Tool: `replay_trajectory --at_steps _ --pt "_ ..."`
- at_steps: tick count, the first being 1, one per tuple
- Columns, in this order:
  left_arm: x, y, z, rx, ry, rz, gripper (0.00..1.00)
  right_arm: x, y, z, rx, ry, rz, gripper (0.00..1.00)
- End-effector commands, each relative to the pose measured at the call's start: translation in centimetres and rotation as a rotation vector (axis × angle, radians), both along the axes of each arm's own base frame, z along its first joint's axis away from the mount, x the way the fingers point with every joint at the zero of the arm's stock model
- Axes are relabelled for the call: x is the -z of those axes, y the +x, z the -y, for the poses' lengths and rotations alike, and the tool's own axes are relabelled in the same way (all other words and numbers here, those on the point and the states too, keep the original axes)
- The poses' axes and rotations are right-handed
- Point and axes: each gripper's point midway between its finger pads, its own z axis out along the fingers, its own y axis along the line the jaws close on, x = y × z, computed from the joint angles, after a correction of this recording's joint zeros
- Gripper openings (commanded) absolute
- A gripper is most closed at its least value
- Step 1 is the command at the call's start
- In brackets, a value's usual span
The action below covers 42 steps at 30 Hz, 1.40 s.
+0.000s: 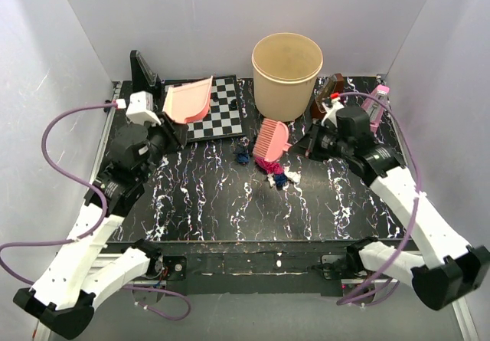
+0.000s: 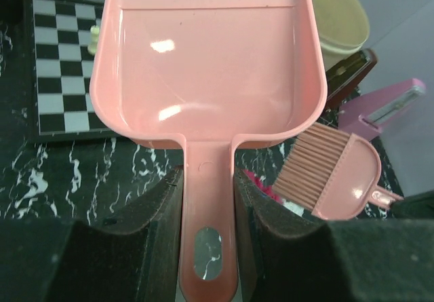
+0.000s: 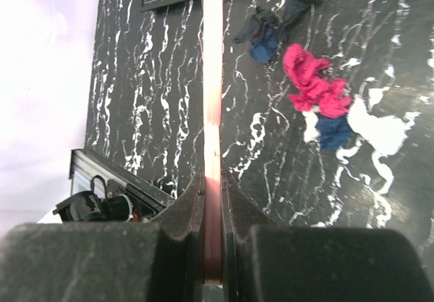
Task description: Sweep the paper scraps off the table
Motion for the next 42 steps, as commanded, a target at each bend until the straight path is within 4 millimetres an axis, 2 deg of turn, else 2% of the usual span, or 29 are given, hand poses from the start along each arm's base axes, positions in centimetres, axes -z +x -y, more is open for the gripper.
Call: replay_trajectory --at_steps 1,3,6,9,12,18,22,24,26,30,32,34,36,39,42 --pt "4.8 -1.1 -0.1 0.02 0.014 -0.078 0.0 -1.2 1.6 -4.2 -0.095 0.121 0.002 0.01" --pt "6.1 -1.7 0.5 0.057 -0.013 -0.086 0.0 -0.4 2.2 -5.7 -0.113 0.124 -0.026 0.01" --pt "7.8 -2.1 0.1 0.04 -0.007 -0.116 0.0 0.7 3.3 -8.3 -0.149 0.117 -0.061 0.01" --pt "8.8 -2.6 -0.4 0.026 -0.011 -0.121 0.0 2.0 4.5 -9.8 -0.149 0.093 -0.094 0.01" --pt "9.4 -2.9 -1.1 -0.009 -0.019 -0.12 0.0 3.3 6.1 -10.4 -0.109 0.089 -0.119 0.01" --pt "10.7 -3.3 -1.3 -0.027 -0.049 -0.138 0.0 5.5 9.0 -9.9 0.017 0.064 -0.12 0.01" --pt "12.0 -3.2 -1.7 -0.075 -0.082 -0.172 0.0 8.1 9.7 -10.3 0.022 0.055 -0.206 0.01" --pt "12.7 -3.1 -1.2 -0.076 -0.12 -0.196 0.0 9.5 9.8 -10.2 0.041 0.032 -0.267 0.01" --pt "13.4 -2.9 -0.7 -0.062 -0.127 -0.225 0.0 11.0 9.9 -9.2 0.101 -0.019 -0.333 0.01" --pt "15.1 -2.6 0.4 -0.032 -0.114 -0.284 0.0 13.3 9.2 -5.0 0.281 -0.143 -0.454 0.01" --pt "16.0 -2.7 1.0 -0.013 -0.121 -0.303 0.0 13.5 8.5 -3.4 0.327 -0.166 -0.476 0.01" --pt "16.7 -2.7 1.6 0.002 -0.125 -0.311 0.0 13.0 7.6 -2.7 0.317 -0.168 -0.456 0.01" --pt "17.3 -2.7 2.0 0.009 -0.11 -0.321 0.0 11.8 7.1 -2.3 0.296 -0.161 -0.414 0.01" --pt "18.2 -2.9 2.6 0.022 -0.07 -0.336 0.0 9.1 6.6 -2.5 0.207 -0.142 -0.321 0.01" --pt "18.5 -3.2 3.5 0.056 -0.031 -0.342 0.0 6.5 6.3 -1.6 0.171 -0.187 -0.263 0.01"
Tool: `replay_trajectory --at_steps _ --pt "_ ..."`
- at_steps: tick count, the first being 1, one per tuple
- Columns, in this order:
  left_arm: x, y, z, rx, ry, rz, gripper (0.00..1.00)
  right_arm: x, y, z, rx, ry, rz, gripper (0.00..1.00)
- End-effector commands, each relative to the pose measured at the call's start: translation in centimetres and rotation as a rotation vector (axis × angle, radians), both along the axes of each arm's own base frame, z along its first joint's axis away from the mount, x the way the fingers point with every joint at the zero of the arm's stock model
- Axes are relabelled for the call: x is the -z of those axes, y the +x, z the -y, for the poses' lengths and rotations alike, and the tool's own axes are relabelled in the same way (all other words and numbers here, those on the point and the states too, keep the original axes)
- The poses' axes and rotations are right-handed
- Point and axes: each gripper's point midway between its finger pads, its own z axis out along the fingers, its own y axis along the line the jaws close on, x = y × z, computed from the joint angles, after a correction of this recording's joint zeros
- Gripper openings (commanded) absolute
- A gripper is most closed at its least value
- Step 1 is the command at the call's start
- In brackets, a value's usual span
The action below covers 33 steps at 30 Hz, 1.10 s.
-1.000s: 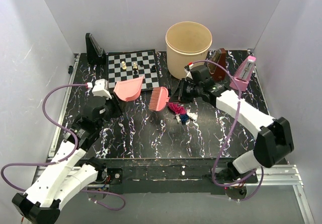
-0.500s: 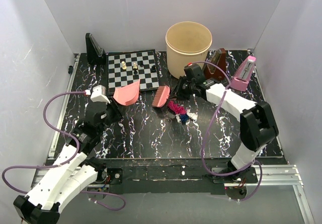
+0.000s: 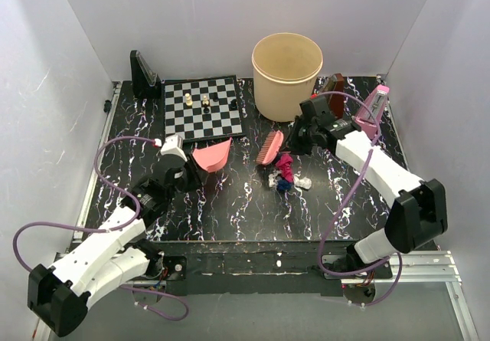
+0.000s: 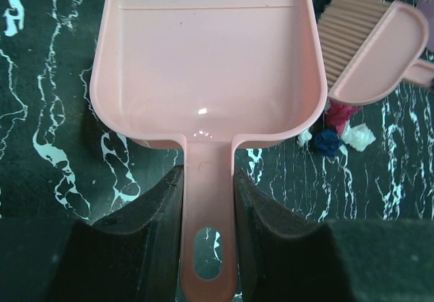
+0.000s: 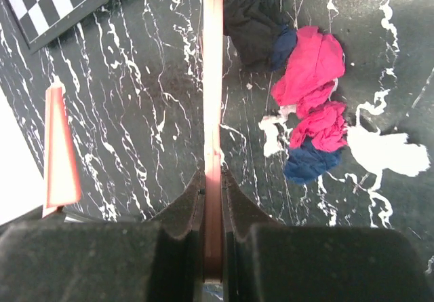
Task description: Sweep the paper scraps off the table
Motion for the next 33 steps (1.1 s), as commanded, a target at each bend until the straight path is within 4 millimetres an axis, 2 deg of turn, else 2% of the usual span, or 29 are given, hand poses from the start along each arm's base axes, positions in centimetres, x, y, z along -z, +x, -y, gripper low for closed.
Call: replay_trajectory --at_steps 1,3,5,9,13,15,17,19,23,30,33 --pt "-0.6 0.1 1.4 0.051 0.028 0.04 0.0 -4.7 -0.2 1.3 -0.092 -0.064 0.122 0.01" --pt "-0.4 -0.2 2.1 0.097 0.067 0.045 0.0 -5.7 -0.6 2.3 -0.129 -0.12 0.148 0.01" --pt "-0.2 -0.6 2.9 0.143 0.106 0.043 0.0 -6.2 -0.4 4.2 -0.14 -0.234 0.178 0.01" --pt "0.6 -1.5 4.2 0.218 0.181 0.023 0.0 -6.4 -0.5 9.8 -0.082 -0.526 0.175 0.01" --pt "1.8 -2.7 6.1 0.321 0.267 0.01 0.0 -6.4 -1.6 14.5 -0.068 -0.781 0.102 0.01" --pt "2.3 -2.8 6.7 0.352 0.312 0.008 0.0 -5.8 -2.2 16.2 -0.074 -0.889 0.045 0.01" --pt "2.8 -2.8 7.1 0.373 0.354 0.006 0.0 -4.7 -2.2 17.0 -0.109 -0.962 0.013 0.01" --pt "2.8 -2.9 7.7 0.404 0.382 0.011 0.0 -3.1 -2.2 17.1 -0.166 -1.003 -0.029 0.01" --pt "2.6 -3.6 8.5 0.495 0.426 0.03 0.0 -1.5 -2.4 16.6 -0.234 -1.032 -0.091 0.01" --pt "1.5 -5.5 7.5 0.572 0.424 0.041 0.0 1.1 -2.1 14.5 -0.357 -1.037 -0.165 0.01" --pt "0.8 -6.8 7.4 0.656 0.406 0.072 0.0 2.2 -2.1 13.5 -0.406 -1.034 -0.183 0.01"
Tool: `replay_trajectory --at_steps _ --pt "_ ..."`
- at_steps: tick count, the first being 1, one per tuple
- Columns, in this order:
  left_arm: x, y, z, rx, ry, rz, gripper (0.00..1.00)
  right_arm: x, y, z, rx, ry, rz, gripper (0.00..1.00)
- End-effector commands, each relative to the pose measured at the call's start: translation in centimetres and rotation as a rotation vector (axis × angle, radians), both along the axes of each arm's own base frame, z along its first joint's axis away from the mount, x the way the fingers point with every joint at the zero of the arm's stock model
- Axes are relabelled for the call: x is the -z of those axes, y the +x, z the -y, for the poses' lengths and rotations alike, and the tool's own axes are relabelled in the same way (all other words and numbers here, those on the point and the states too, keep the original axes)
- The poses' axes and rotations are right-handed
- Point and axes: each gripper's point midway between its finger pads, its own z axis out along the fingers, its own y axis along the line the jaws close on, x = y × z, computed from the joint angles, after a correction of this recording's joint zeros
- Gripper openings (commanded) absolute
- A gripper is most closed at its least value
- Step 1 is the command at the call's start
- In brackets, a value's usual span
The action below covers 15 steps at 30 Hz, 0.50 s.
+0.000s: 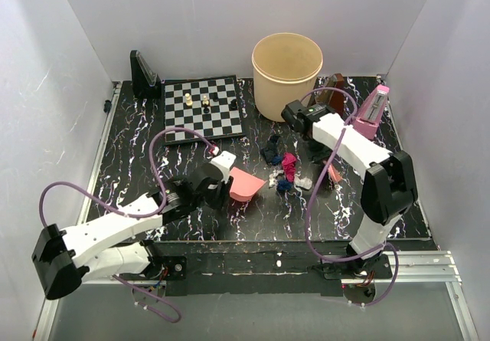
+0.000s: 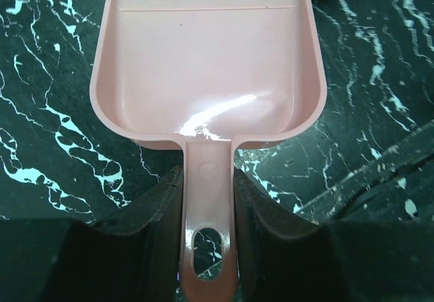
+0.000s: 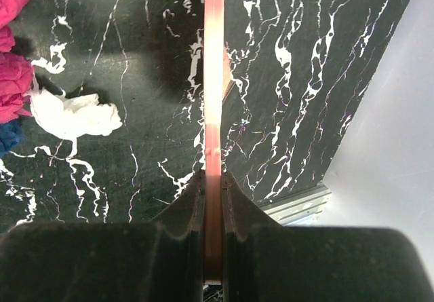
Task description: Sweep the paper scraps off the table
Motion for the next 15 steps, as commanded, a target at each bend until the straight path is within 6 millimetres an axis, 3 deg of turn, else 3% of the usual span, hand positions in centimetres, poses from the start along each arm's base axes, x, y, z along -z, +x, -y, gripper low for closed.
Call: replay_trajectory --at_steps 1,6,15 --pt "-2.6 -1.6 0.2 0.137 -0.048 0.042 0.0 0.3 0.1 -1.4 -0.061 -0.003 -0.038 0.01" --pt "-2.0 -2.9 1.0 0.282 -0.057 0.051 0.0 1.1 -0.1 -3.6 -0.146 0.049 -0.06 0.01" --pt "-0.1 -2.3 1.9 0.369 0.044 0.027 0.0 0.9 -0.7 -6.6 -0.234 0.14 -0.081 0.01"
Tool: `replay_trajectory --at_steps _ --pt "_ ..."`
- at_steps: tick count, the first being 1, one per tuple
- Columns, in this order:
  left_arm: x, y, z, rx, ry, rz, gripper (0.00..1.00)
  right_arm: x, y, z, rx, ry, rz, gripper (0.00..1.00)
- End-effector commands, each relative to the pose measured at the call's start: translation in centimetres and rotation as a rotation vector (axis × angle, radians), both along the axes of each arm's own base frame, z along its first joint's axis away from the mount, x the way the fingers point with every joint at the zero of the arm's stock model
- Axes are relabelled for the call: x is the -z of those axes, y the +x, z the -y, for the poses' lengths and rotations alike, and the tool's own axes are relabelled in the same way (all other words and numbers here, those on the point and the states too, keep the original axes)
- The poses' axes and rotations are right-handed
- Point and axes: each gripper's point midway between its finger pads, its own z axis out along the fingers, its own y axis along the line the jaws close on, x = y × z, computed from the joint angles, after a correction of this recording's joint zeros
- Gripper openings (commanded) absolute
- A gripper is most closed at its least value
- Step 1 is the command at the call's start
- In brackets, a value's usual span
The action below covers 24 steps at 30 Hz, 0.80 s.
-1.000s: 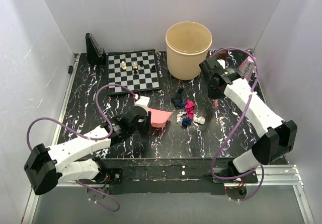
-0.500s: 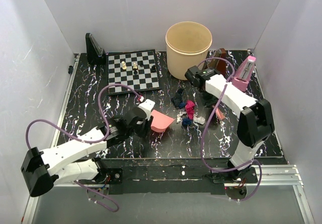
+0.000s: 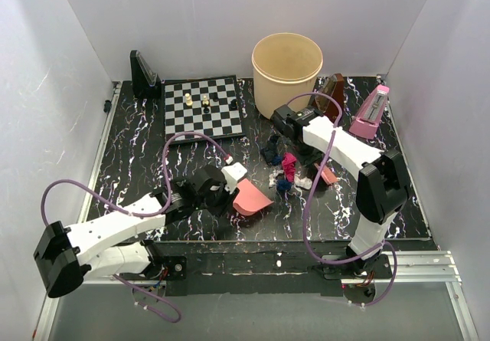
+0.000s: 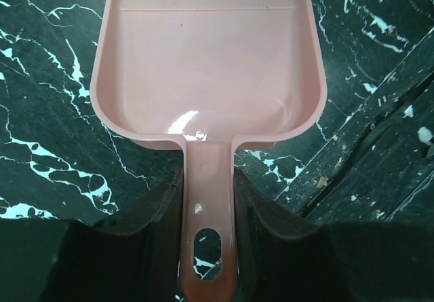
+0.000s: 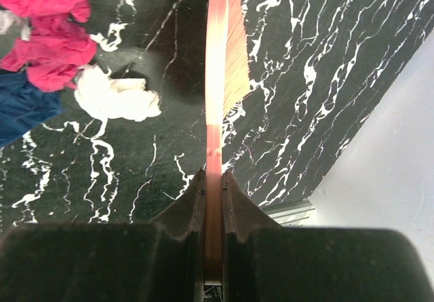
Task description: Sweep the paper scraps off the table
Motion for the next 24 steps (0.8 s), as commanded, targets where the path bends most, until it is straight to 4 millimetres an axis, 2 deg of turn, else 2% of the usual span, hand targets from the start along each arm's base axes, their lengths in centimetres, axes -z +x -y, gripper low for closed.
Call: replay_trajectory --at_steps 1,4,12,19,24 --pt "-0.4 0.1 1.2 0.093 0.011 0.022 0.0 -0.6 0.0 -3.8 -0.062 0.15 -0.005 0.01" --pt "-0.1 0.1 1.7 0.129 0.034 0.005 0.0 -0.5 -0.3 -4.7 -0.085 0.16 -0.008 0.01" --pt "0.9 1.8 2.4 0.134 0.097 0.04 0.0 0.4 -1.6 -7.3 -0.149 0.226 -0.061 0.01" --pt "2.7 2.7 3.0 0.119 0.125 0.041 0.0 0.7 -2.5 -9.6 -0.232 0.277 -0.106 0.01" --pt "3.1 3.3 2.7 0.105 0.148 0.072 0.0 0.1 -4.4 -12.5 -0.336 0.386 -0.172 0.01"
